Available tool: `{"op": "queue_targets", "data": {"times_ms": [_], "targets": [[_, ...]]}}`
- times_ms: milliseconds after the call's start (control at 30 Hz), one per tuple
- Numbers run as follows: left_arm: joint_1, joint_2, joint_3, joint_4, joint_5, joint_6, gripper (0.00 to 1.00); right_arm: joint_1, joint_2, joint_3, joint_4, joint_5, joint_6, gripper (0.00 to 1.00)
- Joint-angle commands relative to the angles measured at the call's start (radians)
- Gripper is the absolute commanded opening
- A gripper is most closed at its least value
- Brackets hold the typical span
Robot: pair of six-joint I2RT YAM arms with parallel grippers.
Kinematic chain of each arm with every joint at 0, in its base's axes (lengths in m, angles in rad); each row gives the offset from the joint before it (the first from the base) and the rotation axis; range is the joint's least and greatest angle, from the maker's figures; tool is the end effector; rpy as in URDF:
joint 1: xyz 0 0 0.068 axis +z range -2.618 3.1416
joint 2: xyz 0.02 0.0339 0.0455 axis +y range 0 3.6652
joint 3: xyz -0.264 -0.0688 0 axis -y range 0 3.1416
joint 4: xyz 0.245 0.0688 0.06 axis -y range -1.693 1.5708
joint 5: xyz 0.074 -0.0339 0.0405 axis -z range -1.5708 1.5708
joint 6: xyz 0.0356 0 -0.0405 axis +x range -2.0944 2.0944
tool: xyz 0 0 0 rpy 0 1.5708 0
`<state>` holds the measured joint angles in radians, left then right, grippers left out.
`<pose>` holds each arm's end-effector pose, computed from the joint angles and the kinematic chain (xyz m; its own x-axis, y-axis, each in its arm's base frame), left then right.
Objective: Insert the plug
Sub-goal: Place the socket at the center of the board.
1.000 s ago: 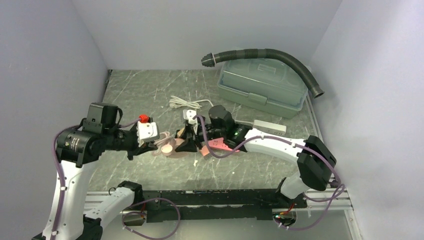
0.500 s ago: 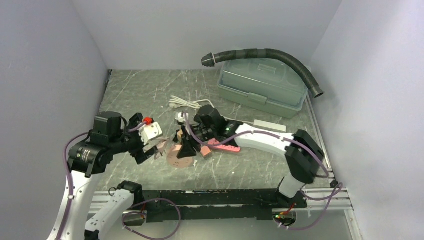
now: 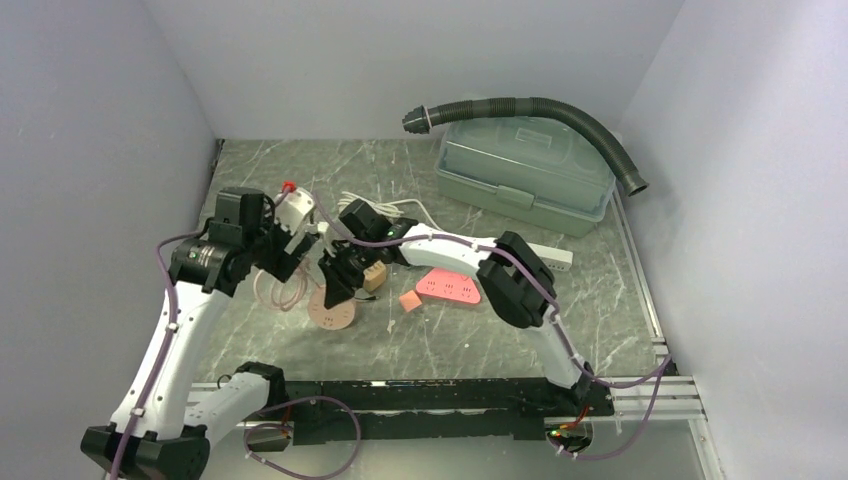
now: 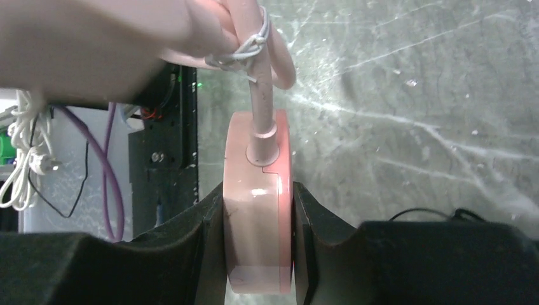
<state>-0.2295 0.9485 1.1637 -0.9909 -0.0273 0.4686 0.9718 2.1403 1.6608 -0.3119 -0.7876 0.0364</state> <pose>0.1666 -0.0379 0.3622 -0.5142 0.5838 -0.6283 0.4939 0.8005 0.3395 0.2481 0.4082 0.2055 -0.4322 -0.5876 -0.6840 -0.8484 0.0078 0.5293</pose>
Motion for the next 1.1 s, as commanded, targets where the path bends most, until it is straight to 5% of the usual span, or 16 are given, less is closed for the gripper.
{"op": "queue_targets", "data": {"times_ms": [0, 233, 333, 533, 867, 1067], "targets": [[0.105, 0.003, 0.015, 0.124, -0.144, -0.055, 1.0, 0.011, 0.073, 0.119, -0.015, -0.047, -0.006, 0.0], [0.34, 0.002, 0.0, 0.197, -0.015, -0.013, 1.0, 0.003, 0.119, 0.112, 0.02, -0.02, 0.002, 0.0], [0.346, 0.025, 0.014, 0.171, 0.053, -0.034, 1.0, 0.003, 0.146, 0.155, 0.014, -0.006, 0.012, 0.0], [0.346, 0.053, 0.01, 0.159, 0.123, -0.053, 1.0, 0.004, 0.221, 0.239, 0.055, 0.019, 0.052, 0.27], [0.346, 0.047, 0.002, 0.153, 0.155, -0.04, 1.0, 0.002, 0.371, 0.389, -0.044, -0.128, 0.049, 0.3], [0.345, 0.061, -0.024, 0.173, 0.181, -0.002, 1.0, -0.004, 0.367, 0.31, -0.02, -0.034, 0.065, 0.46]]}}
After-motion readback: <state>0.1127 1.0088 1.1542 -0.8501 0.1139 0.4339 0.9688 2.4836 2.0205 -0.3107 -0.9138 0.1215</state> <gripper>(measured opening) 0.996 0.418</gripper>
